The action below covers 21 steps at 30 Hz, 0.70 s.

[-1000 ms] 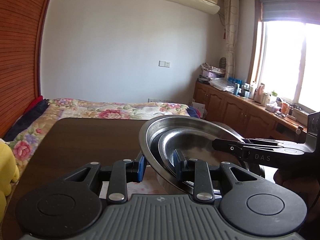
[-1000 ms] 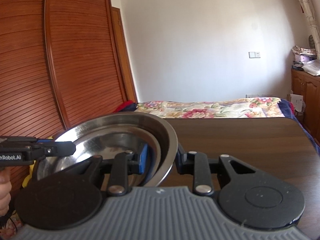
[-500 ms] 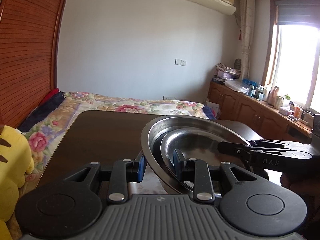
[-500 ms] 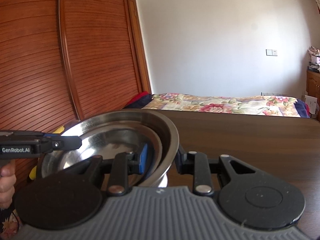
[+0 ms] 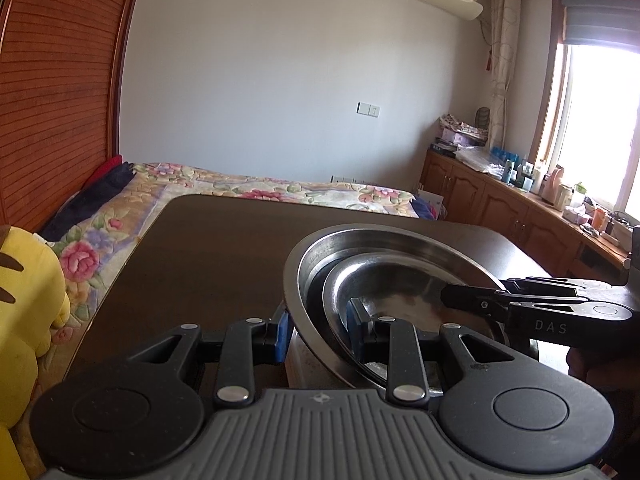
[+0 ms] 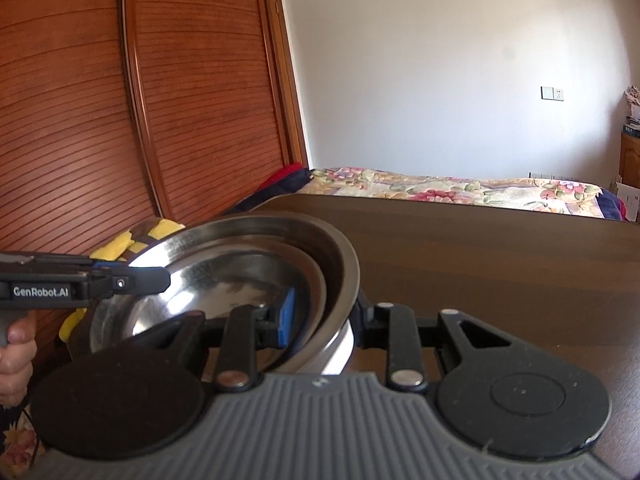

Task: Organize plates and bowls

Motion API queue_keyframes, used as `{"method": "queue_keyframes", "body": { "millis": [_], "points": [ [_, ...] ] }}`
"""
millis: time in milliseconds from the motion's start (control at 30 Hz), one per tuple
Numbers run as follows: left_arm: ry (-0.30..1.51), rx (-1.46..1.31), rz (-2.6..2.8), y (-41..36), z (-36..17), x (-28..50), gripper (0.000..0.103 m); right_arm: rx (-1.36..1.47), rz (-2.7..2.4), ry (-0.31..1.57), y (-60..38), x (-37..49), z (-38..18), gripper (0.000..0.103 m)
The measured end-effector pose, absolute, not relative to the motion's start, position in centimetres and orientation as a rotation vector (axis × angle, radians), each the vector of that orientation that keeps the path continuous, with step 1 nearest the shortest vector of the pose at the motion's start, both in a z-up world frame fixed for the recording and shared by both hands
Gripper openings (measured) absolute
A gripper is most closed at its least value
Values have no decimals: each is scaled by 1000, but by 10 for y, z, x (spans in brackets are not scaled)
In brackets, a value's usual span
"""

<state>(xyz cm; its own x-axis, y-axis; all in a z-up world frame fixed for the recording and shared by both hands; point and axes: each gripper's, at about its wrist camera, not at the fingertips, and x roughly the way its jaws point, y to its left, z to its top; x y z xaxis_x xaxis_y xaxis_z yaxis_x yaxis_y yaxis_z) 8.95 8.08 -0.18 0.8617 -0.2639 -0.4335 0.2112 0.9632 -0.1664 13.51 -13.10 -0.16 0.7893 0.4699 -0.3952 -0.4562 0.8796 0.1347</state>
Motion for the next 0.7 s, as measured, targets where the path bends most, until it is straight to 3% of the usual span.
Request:
{"method": "queue_keyframes", "body": {
  "millis": [700],
  "points": [
    [503,-103,-245,78,-9,92,32,32,504,451,-125,134,-6,31]
  ]
}}
